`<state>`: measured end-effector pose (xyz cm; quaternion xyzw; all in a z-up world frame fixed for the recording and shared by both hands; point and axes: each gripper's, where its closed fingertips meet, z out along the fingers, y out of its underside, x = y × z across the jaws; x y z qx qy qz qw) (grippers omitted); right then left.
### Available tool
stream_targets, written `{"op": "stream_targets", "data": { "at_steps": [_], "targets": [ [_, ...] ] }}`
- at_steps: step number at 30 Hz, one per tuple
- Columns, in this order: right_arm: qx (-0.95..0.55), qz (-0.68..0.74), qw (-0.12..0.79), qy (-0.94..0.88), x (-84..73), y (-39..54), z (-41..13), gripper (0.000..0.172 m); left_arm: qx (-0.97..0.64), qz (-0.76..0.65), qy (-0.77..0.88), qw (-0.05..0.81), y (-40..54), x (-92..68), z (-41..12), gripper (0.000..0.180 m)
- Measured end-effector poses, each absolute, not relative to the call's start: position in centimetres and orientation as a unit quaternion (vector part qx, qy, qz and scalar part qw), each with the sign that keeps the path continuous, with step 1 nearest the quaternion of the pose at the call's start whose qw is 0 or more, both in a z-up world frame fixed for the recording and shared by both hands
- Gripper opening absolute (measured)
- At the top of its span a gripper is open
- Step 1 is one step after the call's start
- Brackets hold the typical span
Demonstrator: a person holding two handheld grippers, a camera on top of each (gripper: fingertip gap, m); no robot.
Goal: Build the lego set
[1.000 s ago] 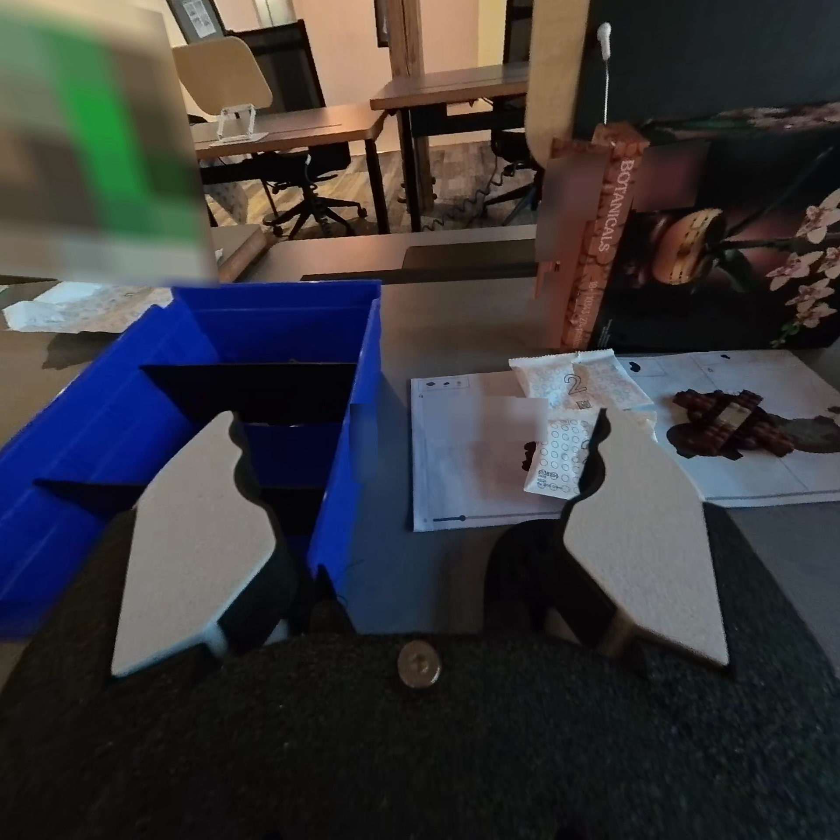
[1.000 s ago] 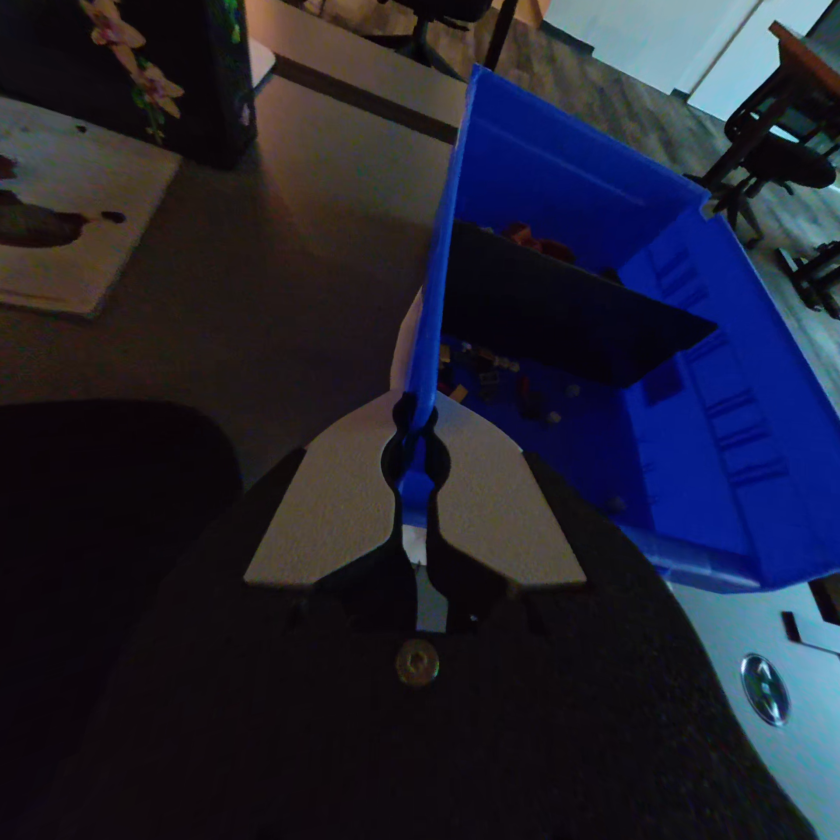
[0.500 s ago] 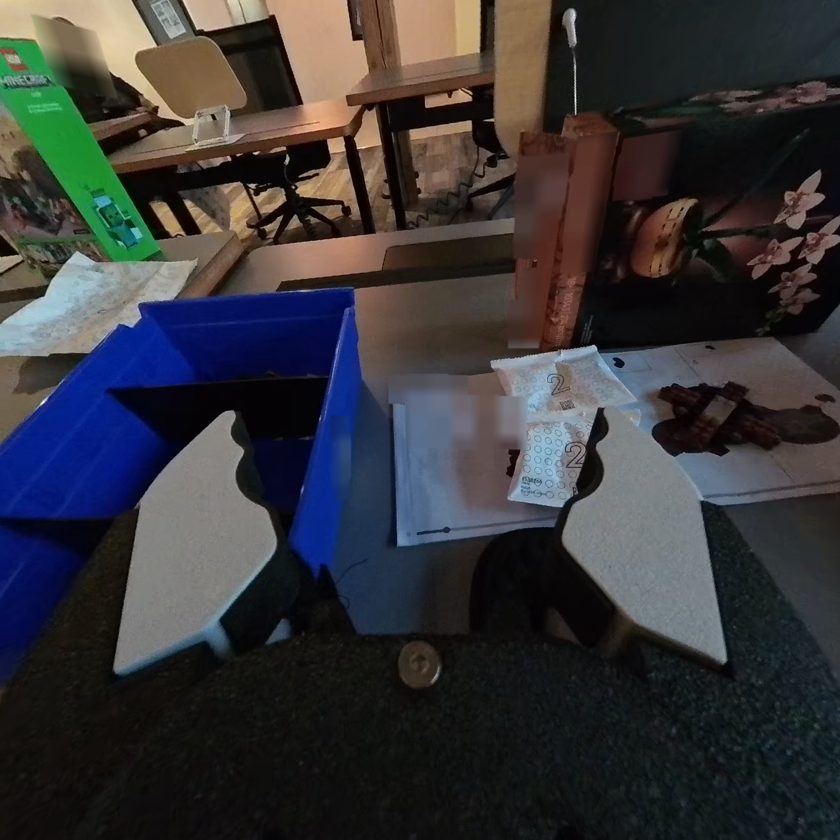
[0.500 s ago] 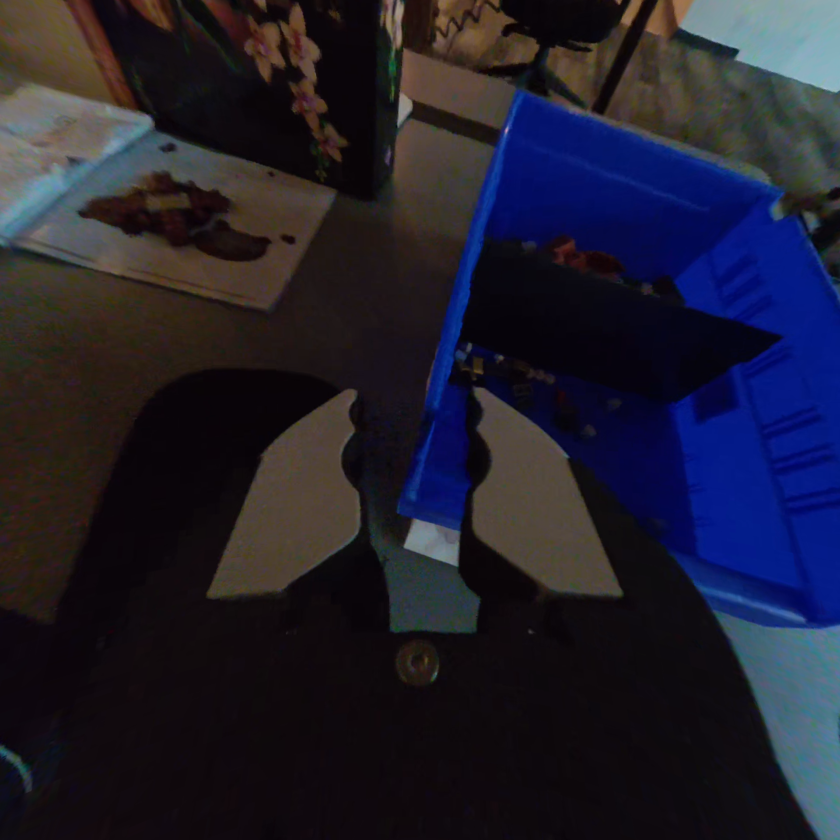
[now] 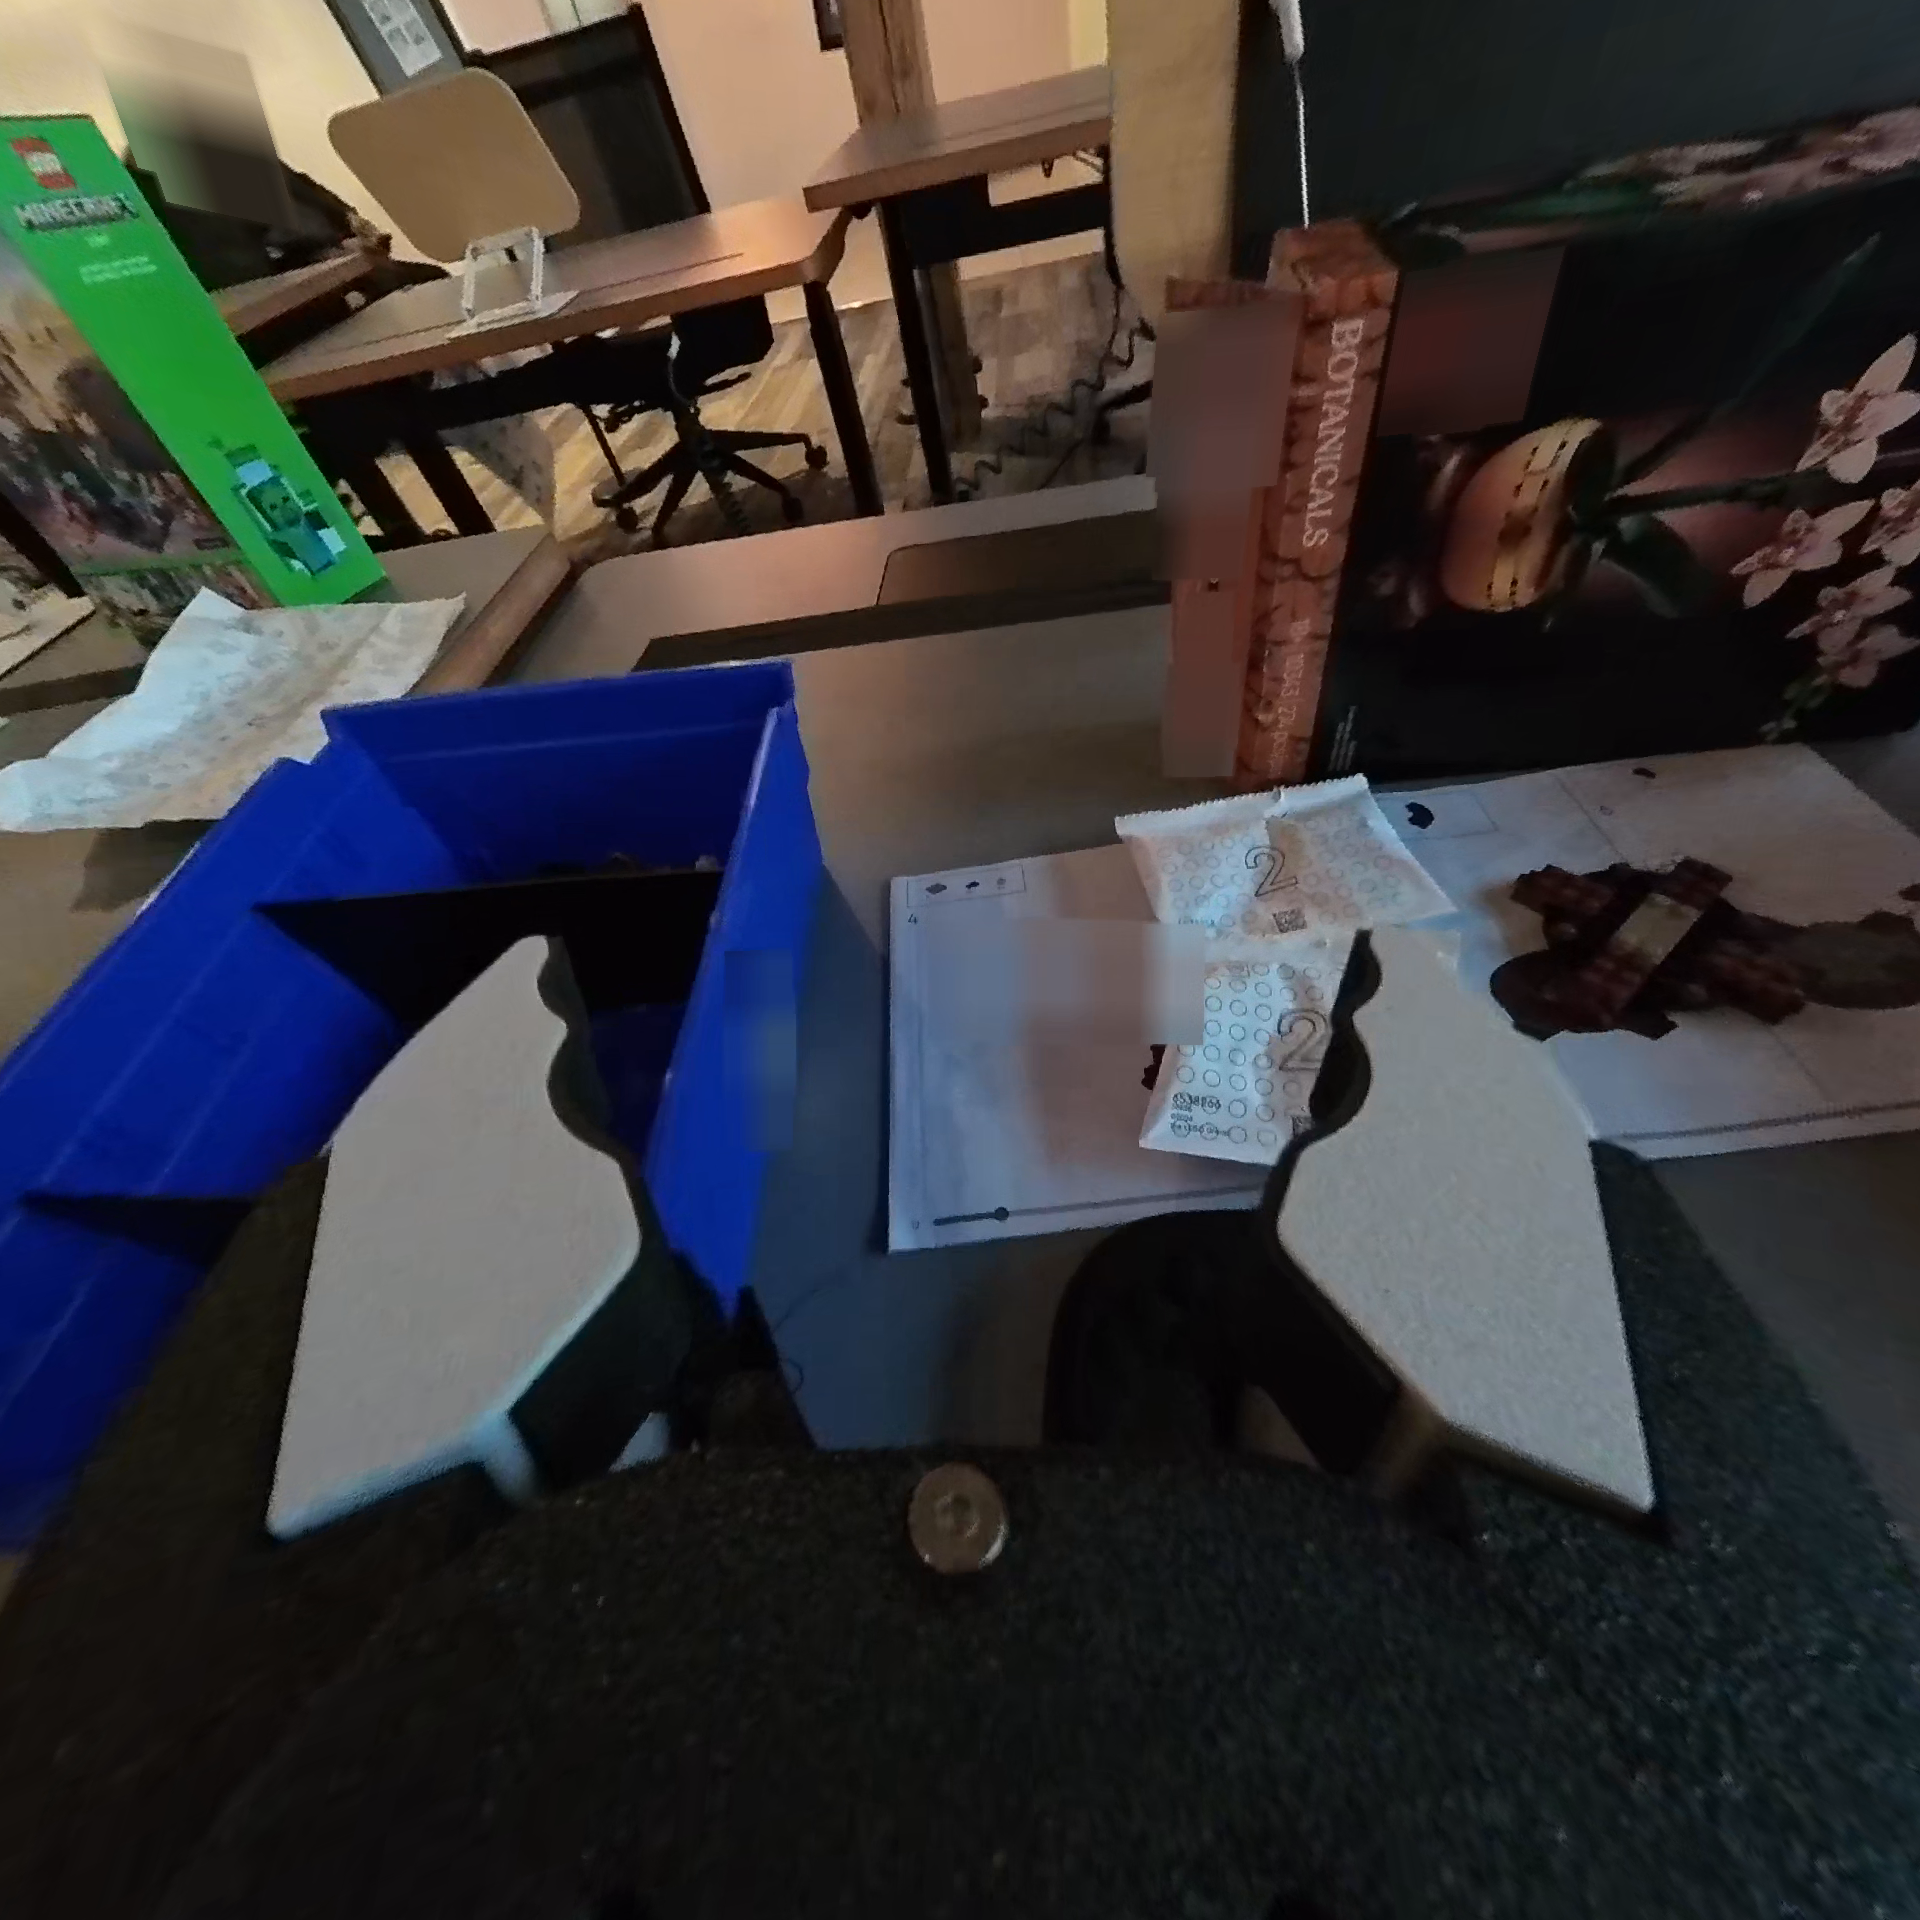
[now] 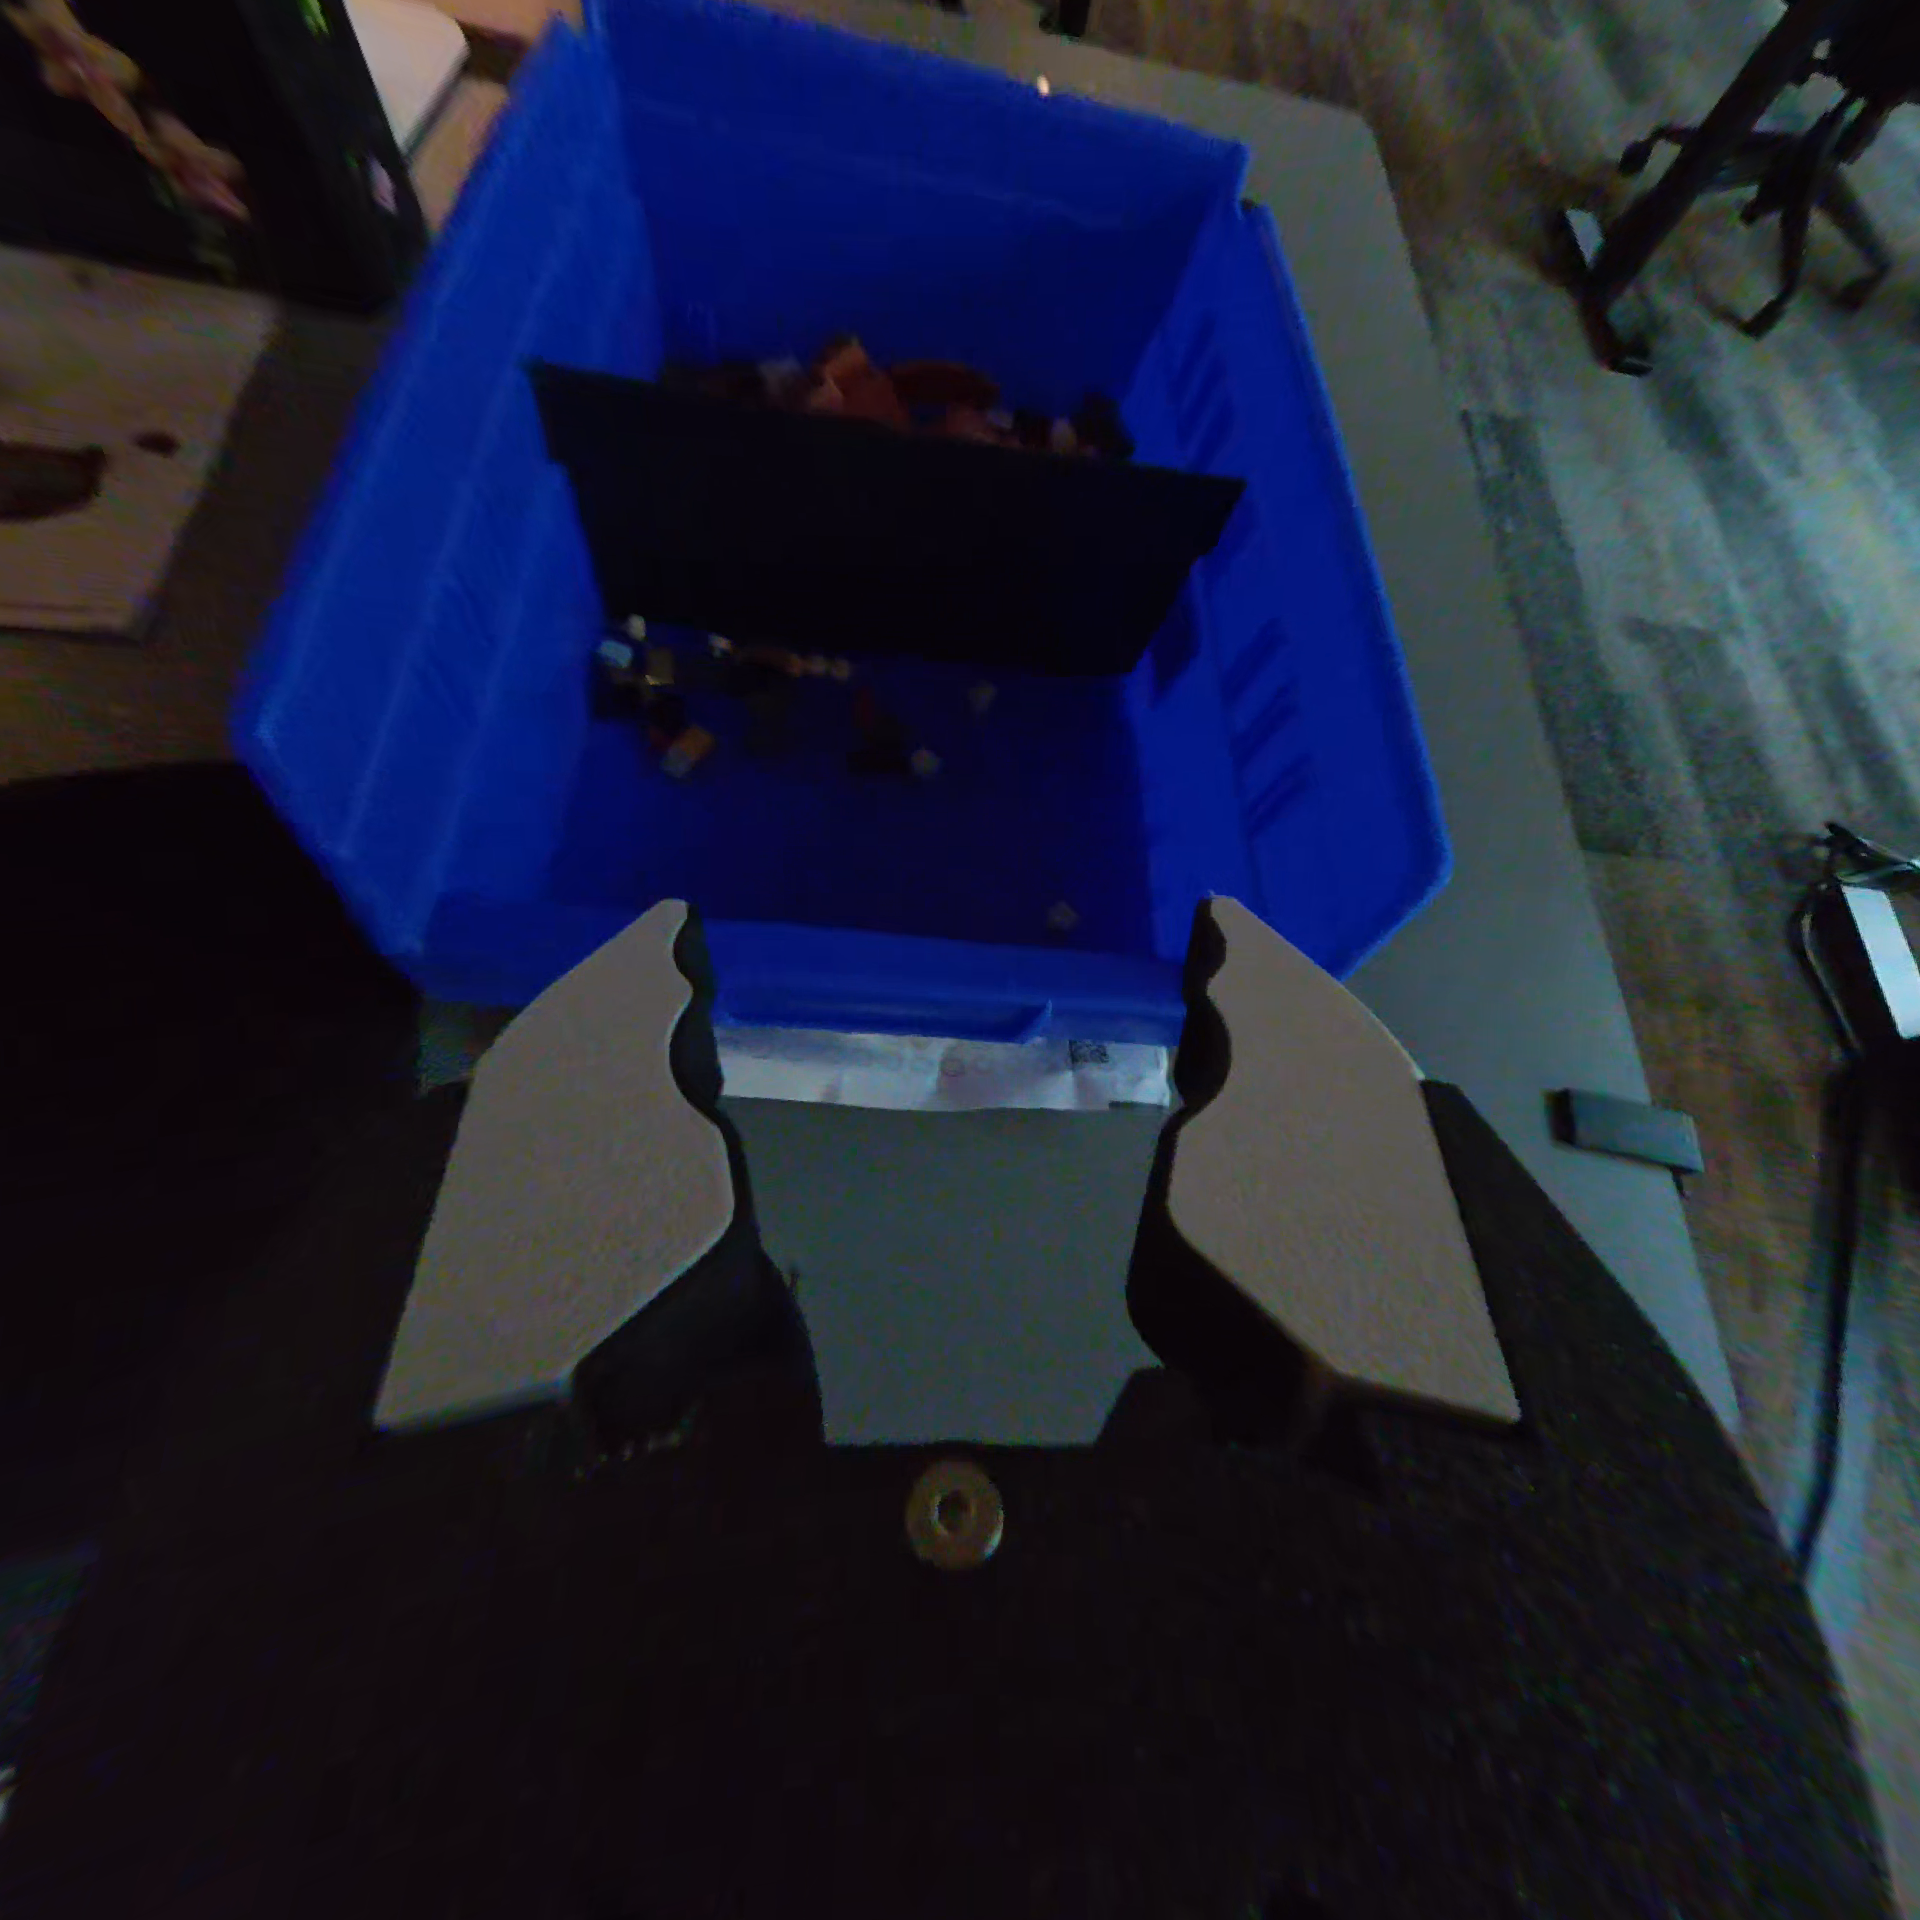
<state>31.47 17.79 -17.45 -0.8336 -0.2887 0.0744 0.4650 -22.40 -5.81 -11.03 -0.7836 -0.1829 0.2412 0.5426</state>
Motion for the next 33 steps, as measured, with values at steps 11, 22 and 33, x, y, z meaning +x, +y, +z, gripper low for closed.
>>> {"op": "stream_targets", "data": {
  "at_steps": [11, 22, 33],
  "targets": [
    [-0.808, 0.073, 0.489, -0.32, 30.2, 17.9, -16.3, 0.0, -0.786, 0.239, -0.187, 0.538, -6.7, -22.2, -11.6, 0.134],
    [-0.823, 0.031, 0.493, -0.281, 29.9, 20.0, -15.8, 0.103, -0.795, 0.237, -0.192, 0.524, -6.8, -22.8, -12.4, 0.131],
    [-0.794, 0.057, 0.536, -0.282, 28.6, 19.9, -14.1, 0.006, -0.79, 0.235, -0.2, 0.53, -8.1, -23.5, -12.2, 0.131]
  ]
}}
